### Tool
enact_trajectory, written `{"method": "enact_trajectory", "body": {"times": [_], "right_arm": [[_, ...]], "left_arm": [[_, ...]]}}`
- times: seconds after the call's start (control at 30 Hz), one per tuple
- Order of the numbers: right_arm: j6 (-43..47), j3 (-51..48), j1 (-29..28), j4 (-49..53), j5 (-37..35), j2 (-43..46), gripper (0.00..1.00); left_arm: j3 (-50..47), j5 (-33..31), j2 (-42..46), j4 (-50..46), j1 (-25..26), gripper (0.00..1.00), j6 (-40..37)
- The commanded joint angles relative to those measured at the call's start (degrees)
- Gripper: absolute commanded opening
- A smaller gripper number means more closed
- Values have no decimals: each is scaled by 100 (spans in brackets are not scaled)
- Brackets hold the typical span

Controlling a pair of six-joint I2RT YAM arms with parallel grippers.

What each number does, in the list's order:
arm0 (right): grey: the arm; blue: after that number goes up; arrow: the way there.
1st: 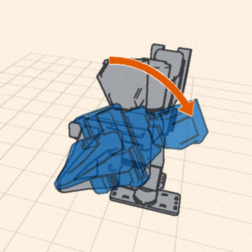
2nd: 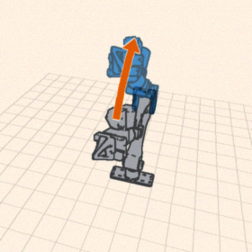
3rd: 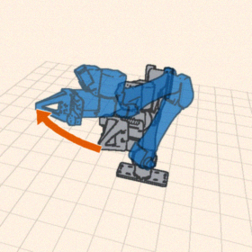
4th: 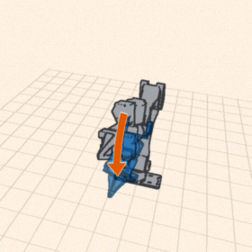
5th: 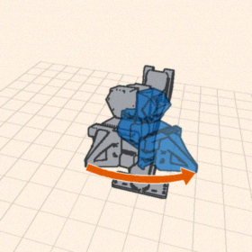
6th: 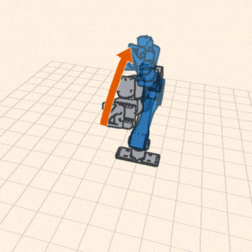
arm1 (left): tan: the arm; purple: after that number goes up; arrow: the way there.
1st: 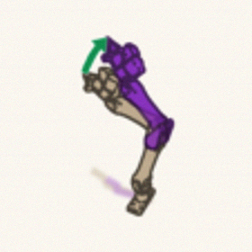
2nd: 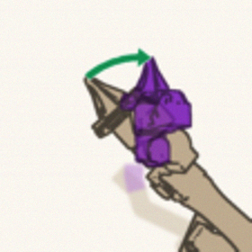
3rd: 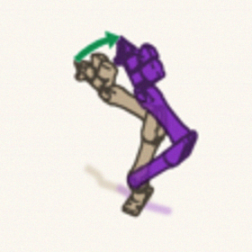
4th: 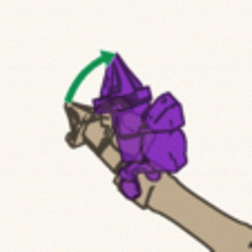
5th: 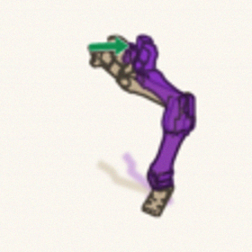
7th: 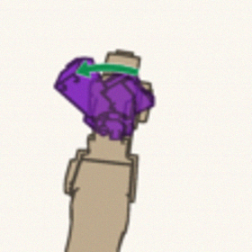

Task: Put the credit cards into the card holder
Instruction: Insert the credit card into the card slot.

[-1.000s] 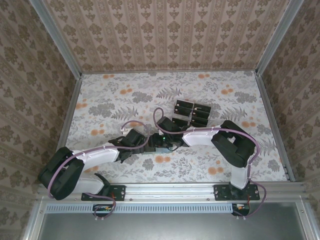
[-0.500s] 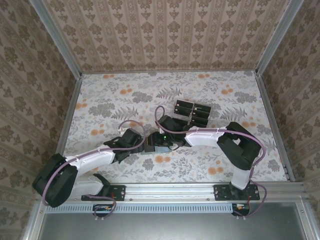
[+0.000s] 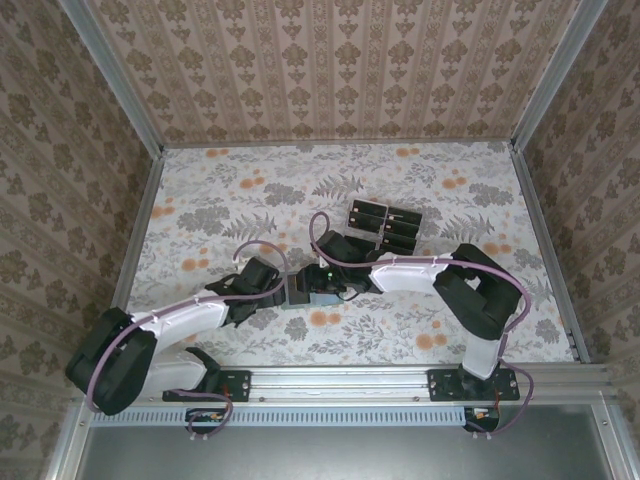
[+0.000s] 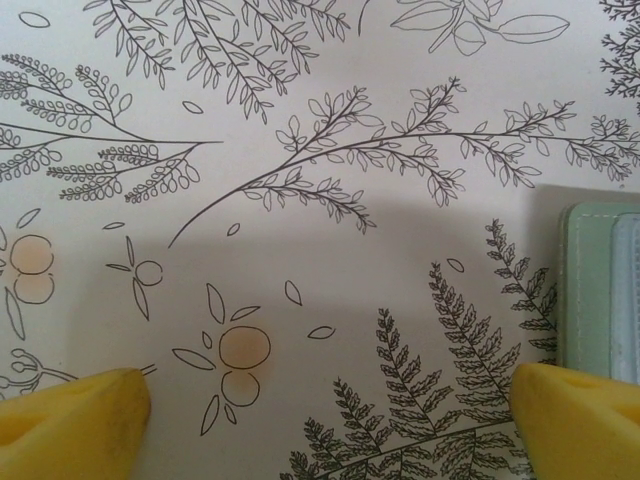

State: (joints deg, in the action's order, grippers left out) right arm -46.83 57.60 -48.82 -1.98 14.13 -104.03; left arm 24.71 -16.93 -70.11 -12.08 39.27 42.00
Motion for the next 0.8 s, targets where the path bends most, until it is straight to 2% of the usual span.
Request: {"method": "enact_trajectory", "body": {"times": [0.0,0.77], "right_arm": [[7,163,4,60,54,-174,46],[-39,416,-76,17,245,-502,44]], "left_arm": [[-157,97,-125,33,-31,96,-25],[-264,214,-319,310,-22,95,10]]}}
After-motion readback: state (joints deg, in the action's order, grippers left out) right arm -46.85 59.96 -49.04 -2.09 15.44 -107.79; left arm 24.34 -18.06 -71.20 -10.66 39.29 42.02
